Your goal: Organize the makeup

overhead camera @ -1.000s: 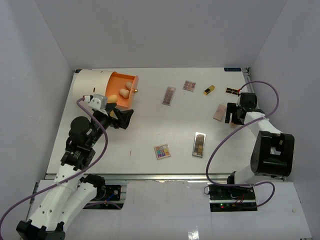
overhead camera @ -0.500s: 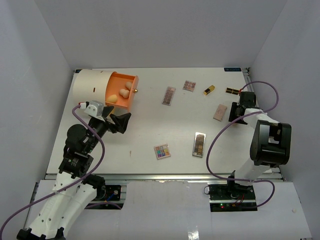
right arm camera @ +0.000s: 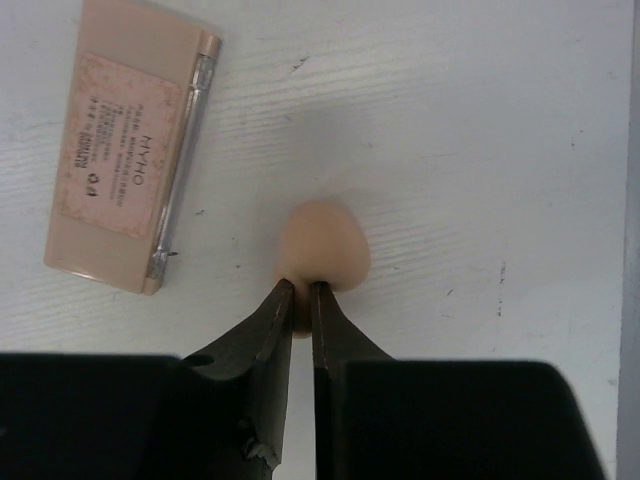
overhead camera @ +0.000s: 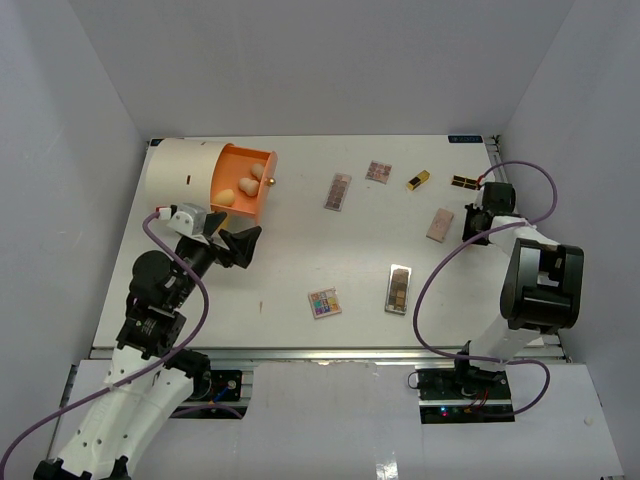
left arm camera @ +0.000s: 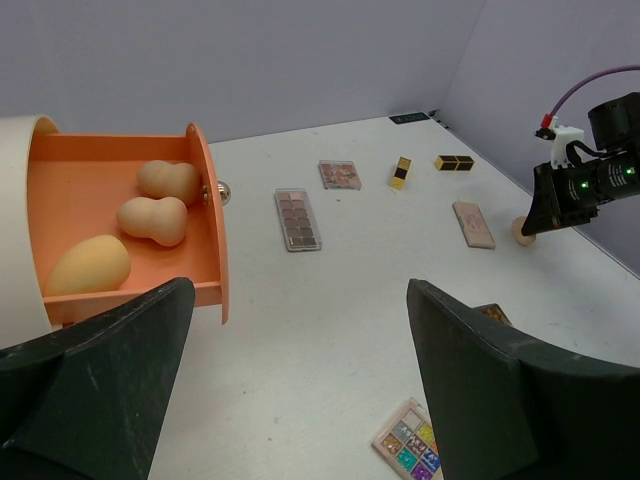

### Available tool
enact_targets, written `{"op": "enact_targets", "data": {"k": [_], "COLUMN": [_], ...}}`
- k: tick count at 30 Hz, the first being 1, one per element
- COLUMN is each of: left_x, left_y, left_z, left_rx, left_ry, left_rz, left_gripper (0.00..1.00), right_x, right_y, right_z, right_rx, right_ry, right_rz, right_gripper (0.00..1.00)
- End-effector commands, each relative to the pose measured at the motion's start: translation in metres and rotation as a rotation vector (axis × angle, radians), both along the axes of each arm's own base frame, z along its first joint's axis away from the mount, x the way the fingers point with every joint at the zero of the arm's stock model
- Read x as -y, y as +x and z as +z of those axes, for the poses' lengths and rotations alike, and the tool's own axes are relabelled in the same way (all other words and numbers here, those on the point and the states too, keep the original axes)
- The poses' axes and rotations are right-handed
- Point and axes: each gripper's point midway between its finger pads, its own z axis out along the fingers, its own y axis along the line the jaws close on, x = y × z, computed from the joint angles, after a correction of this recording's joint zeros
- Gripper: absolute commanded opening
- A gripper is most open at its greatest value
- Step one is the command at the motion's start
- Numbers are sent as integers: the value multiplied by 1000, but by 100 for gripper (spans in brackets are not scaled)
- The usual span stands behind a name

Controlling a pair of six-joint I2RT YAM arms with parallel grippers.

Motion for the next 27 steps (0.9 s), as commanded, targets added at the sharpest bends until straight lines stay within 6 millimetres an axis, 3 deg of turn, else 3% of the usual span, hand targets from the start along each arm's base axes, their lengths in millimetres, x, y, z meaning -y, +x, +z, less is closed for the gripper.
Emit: {"op": "enact_targets", "data": {"k": [1,5,12,15,18,19,22,27], "left_x": [-3,-4,-11,-16,-22,-25,-30,-41], "left_y": [-1,-3,-5,-4,-3,-2,-1,2], "left_z": [6,9,13,13,14,13,13,11], "left_rx": [33,45,73,82,94,94,106,108], "left_ry": [-3,-7,-13,-13,-15,-14,-17,-11], "left_rz": [11,11,44,72,98,117,146,197], "left_gripper": [98,98,98,98,98,98,98,98], "right_x": [-22,-61,-160,-228,-282,-307,-347,-426], "right_y": [21,16,-5,-14,-14,-16,-6,6], "right_z": [48,88,153,188,223,251,262,311], "right_rx": [169,293,402,461,517,573,580,689], "right_ry": [41,123,230,221,216,208,210,258], "right_rz": [182,429,874,1081,1198,1258,1318,1409], "right_gripper": [10,8,8,8,8,8,8,8]}}
